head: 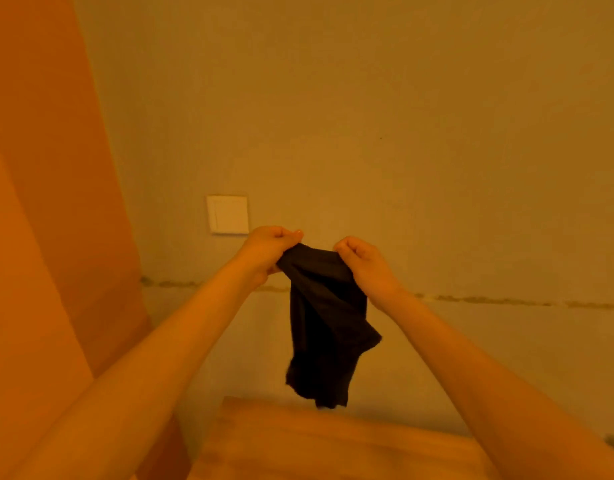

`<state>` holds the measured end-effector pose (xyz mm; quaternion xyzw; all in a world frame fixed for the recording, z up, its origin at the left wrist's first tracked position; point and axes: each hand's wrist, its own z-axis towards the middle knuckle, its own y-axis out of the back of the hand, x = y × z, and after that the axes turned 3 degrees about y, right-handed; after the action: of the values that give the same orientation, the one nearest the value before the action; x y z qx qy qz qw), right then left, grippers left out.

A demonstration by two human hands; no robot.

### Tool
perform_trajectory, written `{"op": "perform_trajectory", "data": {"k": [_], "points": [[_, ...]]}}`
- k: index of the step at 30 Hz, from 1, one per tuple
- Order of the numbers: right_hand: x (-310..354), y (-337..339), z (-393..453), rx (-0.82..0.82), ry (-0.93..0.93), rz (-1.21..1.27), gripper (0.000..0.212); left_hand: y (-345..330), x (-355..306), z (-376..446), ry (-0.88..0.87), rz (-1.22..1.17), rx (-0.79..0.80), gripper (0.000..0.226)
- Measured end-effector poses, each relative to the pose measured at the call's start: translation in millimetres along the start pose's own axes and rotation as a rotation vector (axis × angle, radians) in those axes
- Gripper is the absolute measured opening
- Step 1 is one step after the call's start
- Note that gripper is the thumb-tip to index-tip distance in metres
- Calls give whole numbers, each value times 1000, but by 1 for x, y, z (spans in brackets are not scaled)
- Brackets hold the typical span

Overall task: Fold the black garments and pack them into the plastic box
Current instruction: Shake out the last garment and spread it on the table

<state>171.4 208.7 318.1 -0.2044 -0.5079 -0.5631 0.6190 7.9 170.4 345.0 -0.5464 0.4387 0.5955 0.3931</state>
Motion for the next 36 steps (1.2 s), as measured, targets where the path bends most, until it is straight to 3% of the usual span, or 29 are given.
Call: {"op": "perform_trajectory", "data": {"k": [2, 4, 6, 9, 13, 14, 16, 19, 22, 26, 31, 36], "points": [[12, 15, -2, 85, 28, -88, 13, -11, -15, 1, 5, -54, 19, 26], [21, 26, -3, 127, 64, -355, 36, -26, -28, 2, -15, -173, 65, 22], [28, 35, -5, 70, 93, -483, 42, -40, -41, 0, -30, -282, 140, 14], [33, 59, -5, -17, 94, -287, 13, -51, -56, -3, -35, -339, 237, 20], [38, 88, -2, 7, 26, 2, 4, -59, -70, -8, -104, -159, 301, 20], [38, 92, 1, 39, 43, 41, 7, -61, -74, -10, -142, -120, 335, 20], [37, 94, 9, 145, 79, 182, 40, -66, -81, -13, -218, -80, 430, 26], [40, 91, 15, 311, -12, 368, 86, -72, -89, -14, -301, -35, 514, 28], [42, 90, 16, 399, -65, 383, 82, -69, -94, -13, -343, -10, 532, 26], [42, 95, 20, 332, -68, 414, 78, -47, -95, -10, -280, 93, 544, 22], [51, 102, 22, 416, -129, 312, 72, -14, -98, -3, -241, 565, 492, 11], [53, 104, 28, 438, -100, 319, 69, -13, -90, 1, -304, 274, 496, 25]]}}
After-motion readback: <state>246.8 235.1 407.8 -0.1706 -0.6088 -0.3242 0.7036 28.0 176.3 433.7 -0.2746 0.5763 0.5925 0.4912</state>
